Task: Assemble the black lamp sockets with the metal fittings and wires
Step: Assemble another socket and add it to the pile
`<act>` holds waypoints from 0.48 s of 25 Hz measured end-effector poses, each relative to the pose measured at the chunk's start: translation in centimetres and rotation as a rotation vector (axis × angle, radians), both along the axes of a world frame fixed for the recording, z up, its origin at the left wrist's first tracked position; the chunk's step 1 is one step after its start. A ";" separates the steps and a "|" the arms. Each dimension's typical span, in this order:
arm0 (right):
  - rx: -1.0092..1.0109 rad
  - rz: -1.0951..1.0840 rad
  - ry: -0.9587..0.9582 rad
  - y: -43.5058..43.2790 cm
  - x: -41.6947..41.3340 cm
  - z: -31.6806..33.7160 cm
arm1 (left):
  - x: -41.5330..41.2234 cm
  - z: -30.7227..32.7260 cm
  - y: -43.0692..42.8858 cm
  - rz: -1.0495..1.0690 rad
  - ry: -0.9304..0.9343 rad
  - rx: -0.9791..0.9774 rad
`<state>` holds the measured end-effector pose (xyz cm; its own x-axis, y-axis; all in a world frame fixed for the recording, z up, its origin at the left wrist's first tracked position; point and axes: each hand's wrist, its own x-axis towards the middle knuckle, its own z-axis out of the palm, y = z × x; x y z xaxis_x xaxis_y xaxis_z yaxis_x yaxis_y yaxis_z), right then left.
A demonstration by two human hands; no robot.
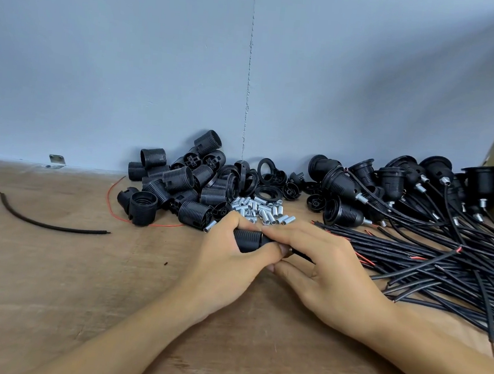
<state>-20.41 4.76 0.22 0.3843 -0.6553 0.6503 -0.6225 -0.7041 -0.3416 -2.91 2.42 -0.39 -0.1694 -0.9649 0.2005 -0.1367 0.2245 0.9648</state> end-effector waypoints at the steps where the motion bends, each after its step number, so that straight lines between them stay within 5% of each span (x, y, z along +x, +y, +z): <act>1: -0.004 -0.003 -0.002 0.0 0.0 0.0 | 0.0 0.0 0.0 0.003 0.006 0.004; 12: -0.038 -0.012 -0.024 0.1 0.2 0.1 | -0.2 0.4 0.0 -0.024 0.116 0.102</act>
<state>-20.24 4.88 0.28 0.3608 -0.6342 0.6838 -0.6231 -0.7095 -0.3293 -3.15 2.46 -0.04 -0.1741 -0.9773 0.1209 -0.0188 0.1261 0.9918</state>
